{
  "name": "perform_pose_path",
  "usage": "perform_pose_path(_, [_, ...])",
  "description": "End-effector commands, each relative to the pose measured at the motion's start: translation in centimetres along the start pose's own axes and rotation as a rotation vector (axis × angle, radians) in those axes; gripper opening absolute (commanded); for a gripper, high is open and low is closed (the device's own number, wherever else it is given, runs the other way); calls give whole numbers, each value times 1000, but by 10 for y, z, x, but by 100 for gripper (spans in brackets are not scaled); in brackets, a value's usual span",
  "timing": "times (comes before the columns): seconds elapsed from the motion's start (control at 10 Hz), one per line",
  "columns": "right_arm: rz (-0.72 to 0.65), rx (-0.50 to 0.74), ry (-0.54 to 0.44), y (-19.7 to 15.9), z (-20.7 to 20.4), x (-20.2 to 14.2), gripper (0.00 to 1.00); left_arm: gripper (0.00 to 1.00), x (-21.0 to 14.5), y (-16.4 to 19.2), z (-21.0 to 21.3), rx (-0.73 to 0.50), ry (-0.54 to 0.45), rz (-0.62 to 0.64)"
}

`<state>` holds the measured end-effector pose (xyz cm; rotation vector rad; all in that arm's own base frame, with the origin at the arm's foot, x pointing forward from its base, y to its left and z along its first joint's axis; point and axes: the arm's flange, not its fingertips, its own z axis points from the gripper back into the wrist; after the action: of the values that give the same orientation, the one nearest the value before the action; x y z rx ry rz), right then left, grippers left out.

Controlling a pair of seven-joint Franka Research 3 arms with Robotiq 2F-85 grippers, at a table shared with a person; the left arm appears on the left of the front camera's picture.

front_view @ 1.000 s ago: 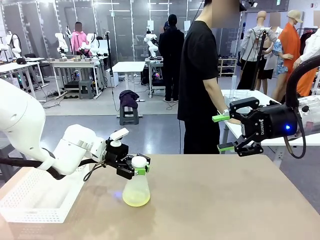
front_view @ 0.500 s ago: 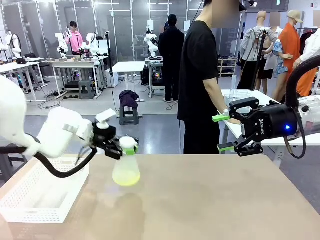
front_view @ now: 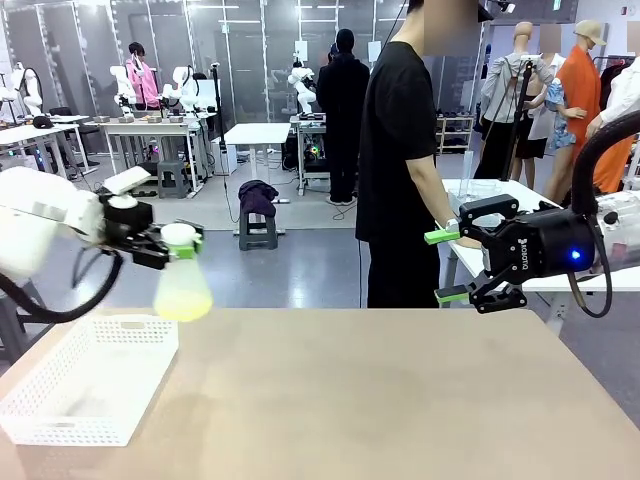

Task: Prepare the solutions needed for the experiment.
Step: When the human places the Big flask in the center of the table, pick up the Big flask and place it in the left Organizing basket.

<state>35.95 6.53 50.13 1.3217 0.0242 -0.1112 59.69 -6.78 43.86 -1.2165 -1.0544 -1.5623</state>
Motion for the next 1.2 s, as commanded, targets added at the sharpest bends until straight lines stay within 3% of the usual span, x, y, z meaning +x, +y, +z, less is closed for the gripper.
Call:
perform_pose_path(0.0, [4,10,-4,1,1,-1,85,0,4,-15,47,109,-14,-1])
perform_pose_path(0.2, [4,10,-4,1,1,-1,85,0,-1,-38,112,257,-34,-16])
perform_pose_path(0.5, [4,10,-4,1,1,-1,85,0,-28,-72,157,323,-95,36])
perform_pose_path(0.8, [4,10,-4,1,1,-1,85,0,-68,-100,153,330,-189,60])
perform_pose_path(1.1, [4,10,-4,1,1,-1,85,0,-111,-114,127,331,-173,58])
